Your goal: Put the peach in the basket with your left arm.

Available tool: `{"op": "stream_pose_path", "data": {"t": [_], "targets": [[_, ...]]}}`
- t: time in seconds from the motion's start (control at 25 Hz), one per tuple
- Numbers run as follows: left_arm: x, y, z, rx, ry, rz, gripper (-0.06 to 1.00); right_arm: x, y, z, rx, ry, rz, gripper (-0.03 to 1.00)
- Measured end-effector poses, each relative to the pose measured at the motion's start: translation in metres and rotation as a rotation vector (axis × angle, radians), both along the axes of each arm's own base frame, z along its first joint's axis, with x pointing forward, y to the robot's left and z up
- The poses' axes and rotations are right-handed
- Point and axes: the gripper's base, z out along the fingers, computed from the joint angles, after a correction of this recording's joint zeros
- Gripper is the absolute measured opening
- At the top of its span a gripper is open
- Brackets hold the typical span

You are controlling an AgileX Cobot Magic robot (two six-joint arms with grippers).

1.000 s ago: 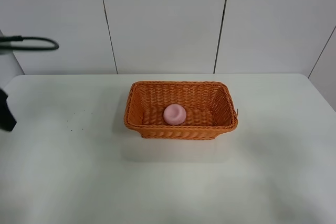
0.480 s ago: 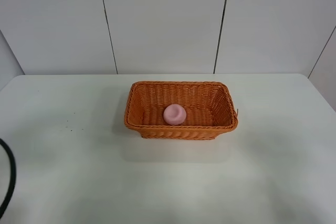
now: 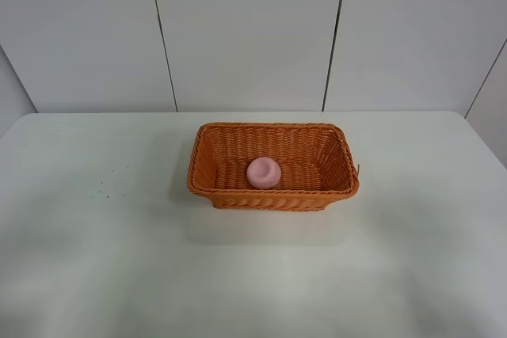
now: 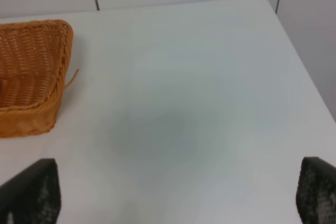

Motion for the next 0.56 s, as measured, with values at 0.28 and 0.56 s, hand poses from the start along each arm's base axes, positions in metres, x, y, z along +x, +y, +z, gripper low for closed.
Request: {"op": "stream_pose_path", "data": {"t": [0.28,0.56], "targets": [[-0.017,0.001,0.0,0.008,-0.118,0.005,0.85,0.0,0.0,0.0,0.0,0.0,0.0,0.69],[-0.017,0.001,-0.001,0.008,-0.121,0.008,0.85,0.0,0.0,0.0,0.0,0.0,0.0,0.69]]}}
